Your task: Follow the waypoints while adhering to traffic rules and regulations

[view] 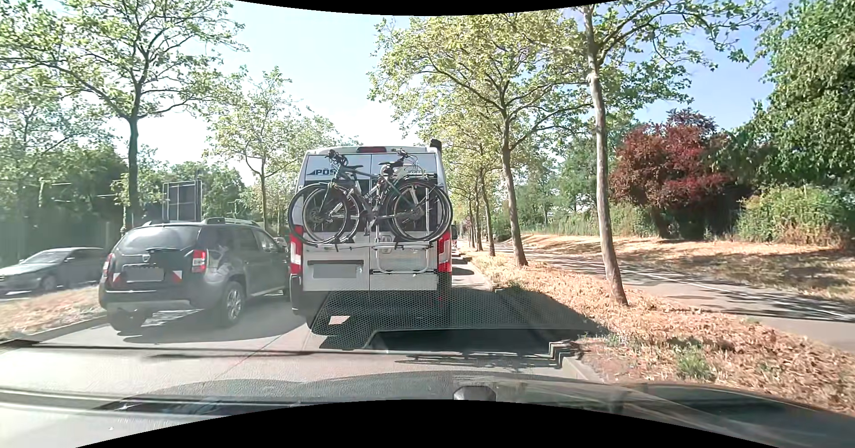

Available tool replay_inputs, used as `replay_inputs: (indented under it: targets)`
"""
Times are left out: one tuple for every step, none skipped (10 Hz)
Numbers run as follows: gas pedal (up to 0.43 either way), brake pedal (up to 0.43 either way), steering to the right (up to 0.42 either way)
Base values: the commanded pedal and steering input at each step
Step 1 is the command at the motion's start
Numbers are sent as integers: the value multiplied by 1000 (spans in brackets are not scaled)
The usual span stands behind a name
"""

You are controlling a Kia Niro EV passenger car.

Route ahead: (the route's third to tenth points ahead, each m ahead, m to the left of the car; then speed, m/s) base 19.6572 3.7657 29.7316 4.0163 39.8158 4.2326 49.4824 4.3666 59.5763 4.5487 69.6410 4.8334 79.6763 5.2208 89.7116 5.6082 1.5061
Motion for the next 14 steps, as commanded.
replay_inputs:
  targets:
    - [0, 67, 0]
    - [0, 67, 0]
    - [0, 61, 0]
    - [0, 73, 0]
    - [0, 73, 0]
    - [0, 73, 0]
    - [0, 73, 0]
    - [0, 85, 0]
    - [0, 91, 0]
    - [0, 104, 0]
    - [0, 116, 0]
    - [0, 128, 0]
    - [0, 128, 0]
    - [0, 134, 0]
